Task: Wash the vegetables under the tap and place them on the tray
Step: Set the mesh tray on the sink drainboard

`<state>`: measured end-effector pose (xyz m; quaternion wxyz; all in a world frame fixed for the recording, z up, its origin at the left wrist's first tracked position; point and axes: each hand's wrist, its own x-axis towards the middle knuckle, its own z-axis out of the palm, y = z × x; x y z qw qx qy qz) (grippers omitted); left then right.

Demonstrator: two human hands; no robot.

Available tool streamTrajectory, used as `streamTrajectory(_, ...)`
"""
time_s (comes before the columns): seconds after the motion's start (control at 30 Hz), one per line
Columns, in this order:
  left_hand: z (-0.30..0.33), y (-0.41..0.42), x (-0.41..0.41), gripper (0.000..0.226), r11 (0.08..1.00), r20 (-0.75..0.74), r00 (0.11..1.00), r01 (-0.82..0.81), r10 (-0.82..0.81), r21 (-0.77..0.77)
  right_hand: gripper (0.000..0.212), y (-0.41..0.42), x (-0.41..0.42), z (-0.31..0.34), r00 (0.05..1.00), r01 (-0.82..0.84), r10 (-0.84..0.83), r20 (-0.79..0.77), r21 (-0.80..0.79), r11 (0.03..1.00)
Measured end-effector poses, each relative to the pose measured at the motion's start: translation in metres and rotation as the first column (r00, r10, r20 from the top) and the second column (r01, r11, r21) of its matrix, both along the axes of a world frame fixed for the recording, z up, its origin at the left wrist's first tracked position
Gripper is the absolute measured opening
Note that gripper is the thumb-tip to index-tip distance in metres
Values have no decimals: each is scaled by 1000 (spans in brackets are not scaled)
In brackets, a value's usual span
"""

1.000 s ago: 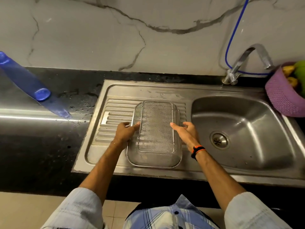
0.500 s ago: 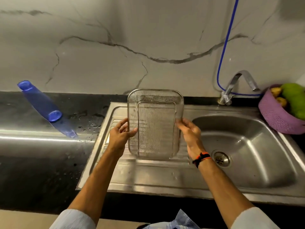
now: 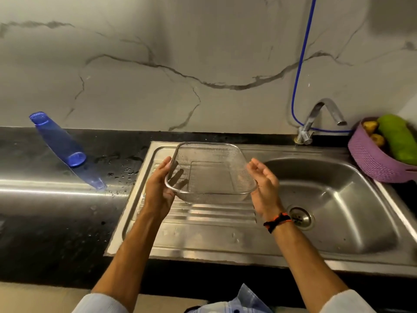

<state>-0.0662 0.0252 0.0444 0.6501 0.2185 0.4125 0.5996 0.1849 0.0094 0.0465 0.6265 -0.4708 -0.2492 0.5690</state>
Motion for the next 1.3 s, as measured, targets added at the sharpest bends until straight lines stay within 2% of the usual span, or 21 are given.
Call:
streamTrajectory(0.1, -7, -6, -4, 44, 998, 16, 1000, 22, -21, -59, 43, 0, 5, -11, 999, -46, 46, -7, -70, 996)
streamTrajectory(0.23, -17, -15, -6, 48, 991, -5, 999, 46, -47, -122, 20, -5, 6, -23, 984, -154, 163, 65, -127, 980)
streamTrajectory(0.43, -38, -20, -6, 49, 978, -152, 985, 45, -77, -205, 36, -13, 4, -49, 988, -77, 111, 108, -279, 957)
streamTrajectory(0.53, -49, -24, -7, 49, 969, -223, 968, 60, -114, -238, 31, -20, 4, -58, 986, -73, 116, 122, -313, 947)
streamTrajectory(0.7, -61, -31, -9, 49, 961, -268, 949, 94, -166, -261, 32, -27, 4, -70, 988, -57, 101, 118, -330, 942)
streamTrajectory(0.87, -69, -37, -5, 49, 957, -279, 947, 82, -162, -277, 43, -31, 5, -77, 990, -47, 91, 111, -347, 937)
streamTrajectory(1.3, -68, -41, -3, 42, 954, -331, 925, 89, -186, -287, 44, -33, 3, -89, 992, -38, 78, 102, -351, 936)
